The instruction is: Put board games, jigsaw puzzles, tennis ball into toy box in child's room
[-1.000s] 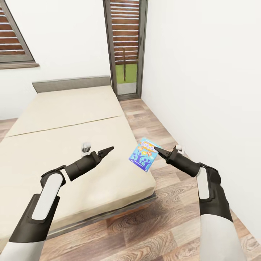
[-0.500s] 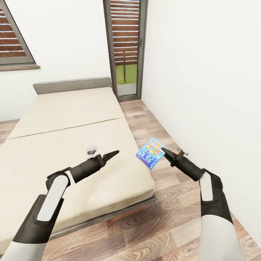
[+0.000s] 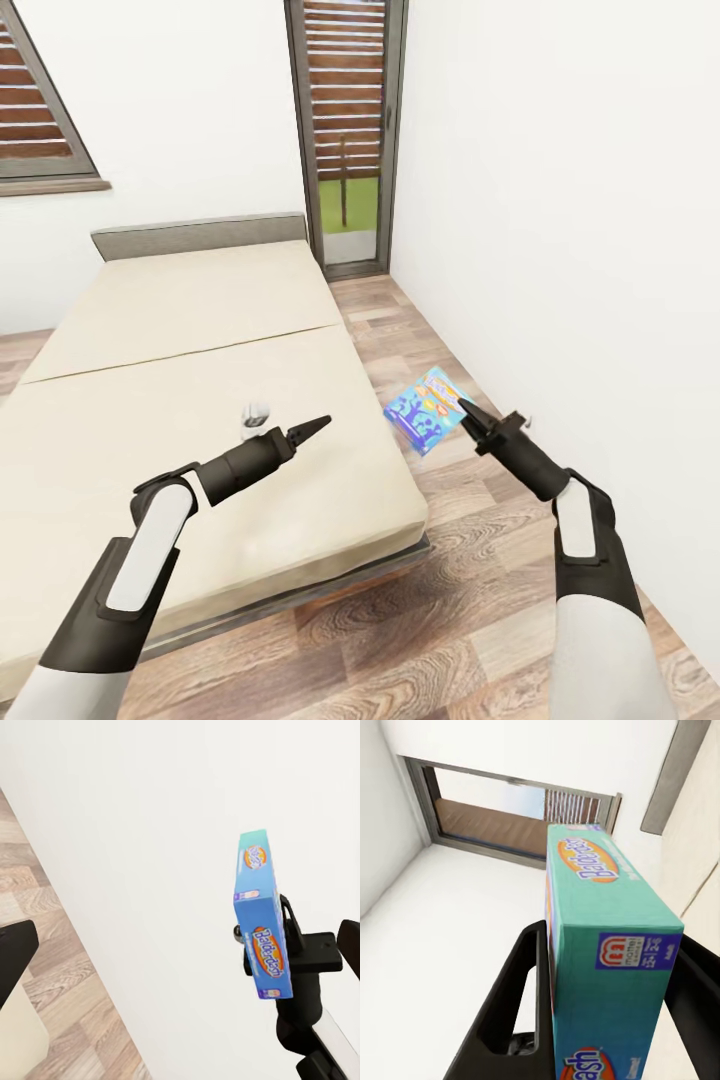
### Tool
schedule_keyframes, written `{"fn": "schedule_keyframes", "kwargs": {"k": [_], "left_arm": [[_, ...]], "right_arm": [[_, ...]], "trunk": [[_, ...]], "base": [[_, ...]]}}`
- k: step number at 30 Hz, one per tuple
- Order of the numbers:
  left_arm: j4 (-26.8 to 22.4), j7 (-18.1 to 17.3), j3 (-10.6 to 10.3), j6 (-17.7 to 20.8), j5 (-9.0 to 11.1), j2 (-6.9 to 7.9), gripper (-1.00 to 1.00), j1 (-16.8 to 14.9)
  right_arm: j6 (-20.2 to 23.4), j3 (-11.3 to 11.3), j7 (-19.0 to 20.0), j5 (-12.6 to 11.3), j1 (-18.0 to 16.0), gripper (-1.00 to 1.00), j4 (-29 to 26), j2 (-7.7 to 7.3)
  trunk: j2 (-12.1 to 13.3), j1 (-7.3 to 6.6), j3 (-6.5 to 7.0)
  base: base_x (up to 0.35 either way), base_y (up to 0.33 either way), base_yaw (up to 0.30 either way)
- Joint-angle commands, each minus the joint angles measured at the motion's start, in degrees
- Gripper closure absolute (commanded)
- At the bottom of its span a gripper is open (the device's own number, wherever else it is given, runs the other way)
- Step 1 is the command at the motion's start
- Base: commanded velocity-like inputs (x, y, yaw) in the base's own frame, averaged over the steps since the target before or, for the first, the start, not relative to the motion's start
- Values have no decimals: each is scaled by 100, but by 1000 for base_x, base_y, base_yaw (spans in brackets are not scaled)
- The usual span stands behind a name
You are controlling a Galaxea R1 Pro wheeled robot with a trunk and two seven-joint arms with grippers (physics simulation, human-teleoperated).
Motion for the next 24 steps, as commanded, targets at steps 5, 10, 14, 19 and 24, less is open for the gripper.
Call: {"fn": "schedule_keyframes", "kwargs": {"k": [5,10,14,19,24], "left_arm": [[43,-12,-10,5,4,-22,-100,1],[75,-17,-13,-14,1,-70,-100,-1],[107,-20,-17,-53,-1,-125,-100,2],[149,-22,-113,-154,-3,-164,-100,2],[261,-19,-397,-421,-10,-184,-100,-1]], "right_arm": [[15,-8,34,-129,2,100,4,6],[15,0,27,-180,6,100,3,10],[15,5,-8,-207,8,100,2,18],[15,7,-208,-228,5,100,-2,53],[15,9,-610,-242,1,100,-15,158]], "trunk": [[-2,-1,-4],[-2,-1,-4],[-2,-1,-4],[-2,-1,-4],[-2,-1,-4]], "base": [[0,0,0],[0,0,0],[0,0,0],[0,0,0],[0,0,0]]}}
